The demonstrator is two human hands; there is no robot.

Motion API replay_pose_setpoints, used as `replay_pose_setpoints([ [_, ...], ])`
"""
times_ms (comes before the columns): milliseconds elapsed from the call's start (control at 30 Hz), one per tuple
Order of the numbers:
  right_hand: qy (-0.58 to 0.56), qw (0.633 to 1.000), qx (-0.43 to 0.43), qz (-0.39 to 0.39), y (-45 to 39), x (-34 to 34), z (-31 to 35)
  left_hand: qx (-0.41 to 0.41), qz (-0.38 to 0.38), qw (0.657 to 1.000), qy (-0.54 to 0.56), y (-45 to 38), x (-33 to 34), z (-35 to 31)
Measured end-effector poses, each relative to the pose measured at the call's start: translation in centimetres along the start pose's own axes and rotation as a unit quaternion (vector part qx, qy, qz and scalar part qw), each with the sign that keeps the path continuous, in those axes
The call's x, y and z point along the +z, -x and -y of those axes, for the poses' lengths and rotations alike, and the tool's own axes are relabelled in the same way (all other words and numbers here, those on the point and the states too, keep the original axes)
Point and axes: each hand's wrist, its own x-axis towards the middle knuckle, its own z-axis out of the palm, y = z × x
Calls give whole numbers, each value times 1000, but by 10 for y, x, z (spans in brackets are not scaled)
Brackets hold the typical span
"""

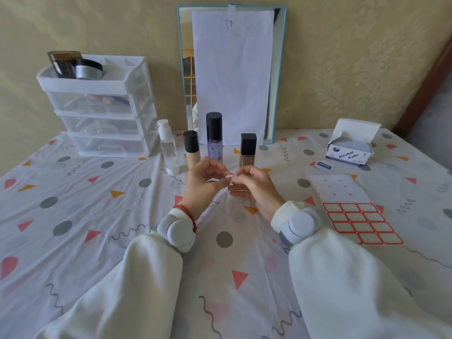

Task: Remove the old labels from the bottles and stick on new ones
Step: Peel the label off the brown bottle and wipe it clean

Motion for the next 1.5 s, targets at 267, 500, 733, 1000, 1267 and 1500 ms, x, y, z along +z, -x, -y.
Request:
replay_pose_setpoints([
  [267, -8, 1000, 3, -20, -2, 0, 1, -35, 29, 998, 42, 0, -1, 1],
  [500, 16, 999, 38, -22, -2, -1, -3, -52, 29, 998, 19, 0, 0, 3],
  [733, -80, 994, 78, 15, -5, -2, 0, -48, 14, 998, 46, -3, -2, 4],
  [1000, -34, 999, 9, 23, -4, -5, -4, -17, 13, 1000, 19, -1, -3, 1],
  [1267, -109, 993, 13, 40, -4, -3, 1, 11, 9, 1000, -9, -2, -6, 4],
  [1500, -60, 998, -5, -4, -4, -7, -1, 13, 29, 999, 1, 0, -4, 2],
])
